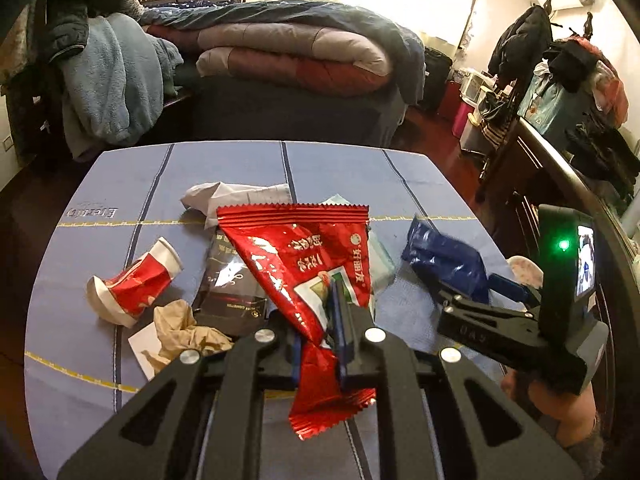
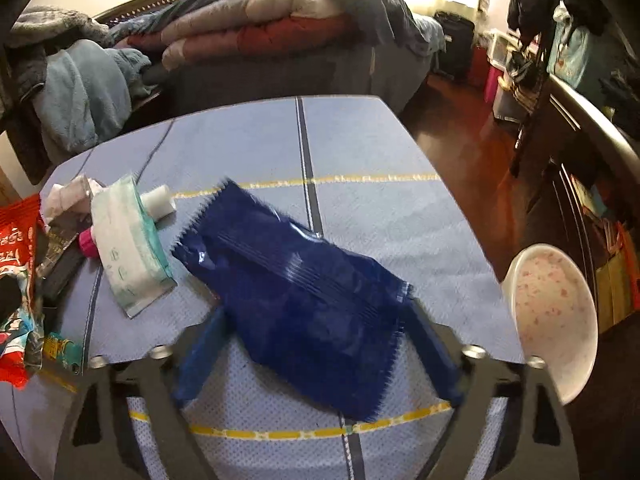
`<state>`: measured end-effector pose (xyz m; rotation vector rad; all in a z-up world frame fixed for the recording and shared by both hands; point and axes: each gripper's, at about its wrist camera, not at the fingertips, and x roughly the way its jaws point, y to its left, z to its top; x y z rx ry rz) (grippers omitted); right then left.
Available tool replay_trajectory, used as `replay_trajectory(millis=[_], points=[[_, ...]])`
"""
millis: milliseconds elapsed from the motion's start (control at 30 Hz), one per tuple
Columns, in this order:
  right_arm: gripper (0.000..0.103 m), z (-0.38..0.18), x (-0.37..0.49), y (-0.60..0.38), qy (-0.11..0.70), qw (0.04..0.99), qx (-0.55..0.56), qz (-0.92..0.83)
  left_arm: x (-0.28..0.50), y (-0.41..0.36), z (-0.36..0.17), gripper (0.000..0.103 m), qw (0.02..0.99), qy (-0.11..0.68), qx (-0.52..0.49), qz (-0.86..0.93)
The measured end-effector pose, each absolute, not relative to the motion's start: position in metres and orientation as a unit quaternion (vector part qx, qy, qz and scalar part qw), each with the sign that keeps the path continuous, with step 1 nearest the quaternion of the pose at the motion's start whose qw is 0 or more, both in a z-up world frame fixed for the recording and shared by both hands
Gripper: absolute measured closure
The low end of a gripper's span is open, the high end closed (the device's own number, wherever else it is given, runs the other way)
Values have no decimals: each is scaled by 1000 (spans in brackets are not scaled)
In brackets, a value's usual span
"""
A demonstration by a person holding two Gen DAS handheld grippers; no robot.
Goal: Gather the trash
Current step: 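Grasp the dark blue wrapper with the right tool, then carry the red bag and blue wrapper to the wastebasket and release both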
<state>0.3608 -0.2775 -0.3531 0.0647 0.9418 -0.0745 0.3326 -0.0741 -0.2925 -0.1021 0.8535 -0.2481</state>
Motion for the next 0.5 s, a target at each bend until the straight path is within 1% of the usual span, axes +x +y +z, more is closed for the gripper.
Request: replay_trajectory(millis=[33,67,100,133,167,200,333,500], points=[[39,-352,361,-277,451,891,30,-36,332,-75,-293,90,901,413,-50,-120],[51,-350,361,-277,449,892,29,-36,333,-76,-294,90,900,415,-50,-122],[60,-349,360,-276,448,893,25,-36,333,-76,-294,90,900,415,-51,-123],[64,-348,360,-275,447,893,19,-38,333,-77,-294,90,900,415,-51,-124],[73,-347,362,-274,447,894,14,-39,333,-77,-295,90,899,416,-51,-125],[80,-346,361,-273,445,895,12,-37,332,-78,-295,90,899,416,-51,-127],[83,-339,355,-277,437,899,24,-28,333,-79,-293,89,899,416,-50,-129],[83,-324,341,-288,423,904,63,-13,330,-80,-288,89,901,409,-48,-133]])
